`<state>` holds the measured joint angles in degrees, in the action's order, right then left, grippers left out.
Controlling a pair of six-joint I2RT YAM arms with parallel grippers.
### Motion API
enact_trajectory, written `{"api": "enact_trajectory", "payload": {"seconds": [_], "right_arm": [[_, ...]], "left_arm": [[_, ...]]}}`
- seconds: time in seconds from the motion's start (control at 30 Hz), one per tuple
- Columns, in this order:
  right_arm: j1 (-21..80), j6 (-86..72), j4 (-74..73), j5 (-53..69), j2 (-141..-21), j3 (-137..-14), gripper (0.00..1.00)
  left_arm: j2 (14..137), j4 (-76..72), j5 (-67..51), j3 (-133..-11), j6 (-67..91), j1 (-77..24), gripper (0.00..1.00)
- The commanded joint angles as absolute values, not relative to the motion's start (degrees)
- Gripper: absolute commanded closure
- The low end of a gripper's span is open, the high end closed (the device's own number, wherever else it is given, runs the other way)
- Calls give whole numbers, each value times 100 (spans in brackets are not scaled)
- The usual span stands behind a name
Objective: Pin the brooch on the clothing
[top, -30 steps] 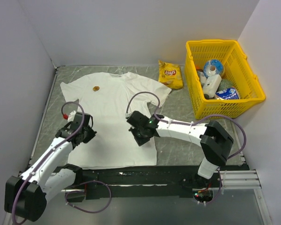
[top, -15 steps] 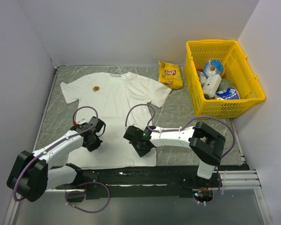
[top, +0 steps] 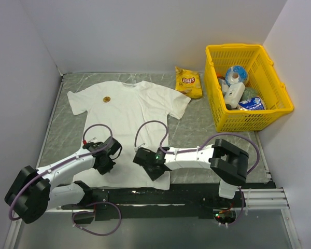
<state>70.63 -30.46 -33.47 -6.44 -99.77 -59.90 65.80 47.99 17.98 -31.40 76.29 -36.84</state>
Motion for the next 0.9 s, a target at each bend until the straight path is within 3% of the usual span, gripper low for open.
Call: {"api": "enact_trajectory", "payload": {"seconds": [0.0, 0.23, 0.5, 0.6, 0.63, 0.67, 0.7, 0.77, 0.8, 0.87], "right_arm": [[7225, -3305, -3718, -457, -10152, -5660, 100], [7128, -3235, -4227, -1124, -9458, -6292, 100], [5953, -2769, -4123, -881, -8193, -6609, 100], [5338, -2532, -3895, -625, -7639, -6583, 100], [5196, -2453, -3850, -554, -7385, -6583, 100], [5081, -2391, -3789, -475, -7252, -6600, 100], [4836, -2373, -3753, -475, -7138, -6618, 90], [4589, -2347, -3666, -387, -6778, -6662, 84], [4492, -2355, -3622, -378, -6672, -6680, 75], [4263, -2347, -3516, -378, -6312, -6697, 66]], "left_arm": [[6391, 5000, 1687, -2988, 7849, -3744, 99], [5871, 4737, 1907, -3673, 7463, -3753, 99], [5941, 4325, 2644, -5254, 6260, -3744, 96], [6020, 4035, 2838, -5782, 5768, -3735, 84], [6029, 3965, 2952, -5896, 5661, -3727, 69], [6038, 3790, 3005, -6071, 5547, -3709, 66], [6047, 3640, 3041, -6134, 5276, -3700, 63], [6047, 3350, 3076, -6318, 4959, -3639, 51], [6064, 3262, 3033, -6372, 4853, -3543, 40], [6099, 3034, 2805, -6538, 4590, -3411, 30]]}}
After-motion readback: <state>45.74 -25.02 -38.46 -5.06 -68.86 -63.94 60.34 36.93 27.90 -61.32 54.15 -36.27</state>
